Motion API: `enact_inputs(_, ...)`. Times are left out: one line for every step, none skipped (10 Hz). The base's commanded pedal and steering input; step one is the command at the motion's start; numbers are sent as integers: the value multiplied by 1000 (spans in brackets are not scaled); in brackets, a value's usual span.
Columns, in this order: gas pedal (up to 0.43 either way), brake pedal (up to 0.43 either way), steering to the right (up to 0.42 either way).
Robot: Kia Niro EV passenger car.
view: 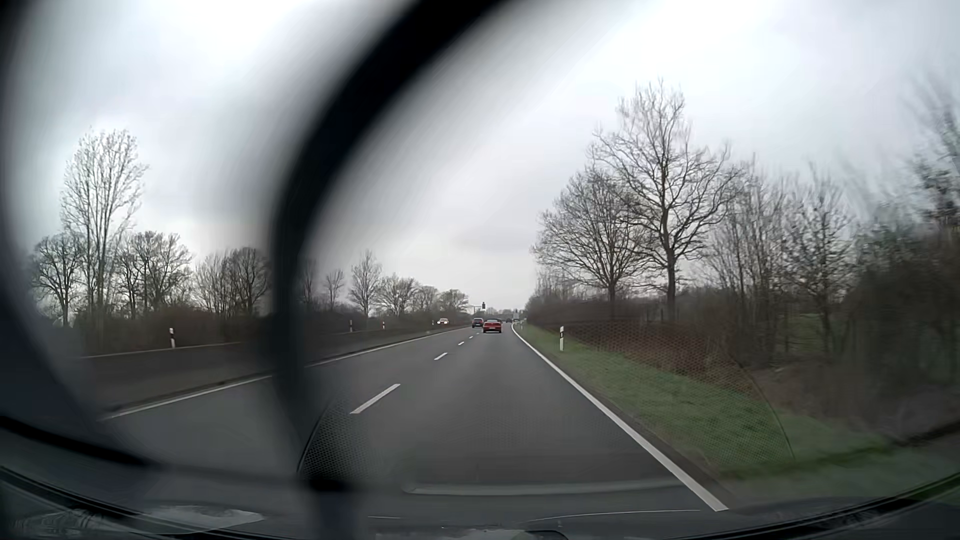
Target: Follow the waypoints while adhering to traffic rules and regulations
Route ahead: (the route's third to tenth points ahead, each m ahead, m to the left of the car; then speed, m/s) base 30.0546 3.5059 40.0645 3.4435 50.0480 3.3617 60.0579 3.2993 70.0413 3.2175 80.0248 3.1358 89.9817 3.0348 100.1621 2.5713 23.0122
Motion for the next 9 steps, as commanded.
enact_inputs(0,0,-2)
enact_inputs(0,0,-2)
enact_inputs(0,0,-2)
enact_inputs(0,0,-2)
enact_inputs(0,0,-2)
enact_inputs(0,0,-2)
enact_inputs(0,0,-1)
enact_inputs(0,0,0)
enact_inputs(0,0,1)
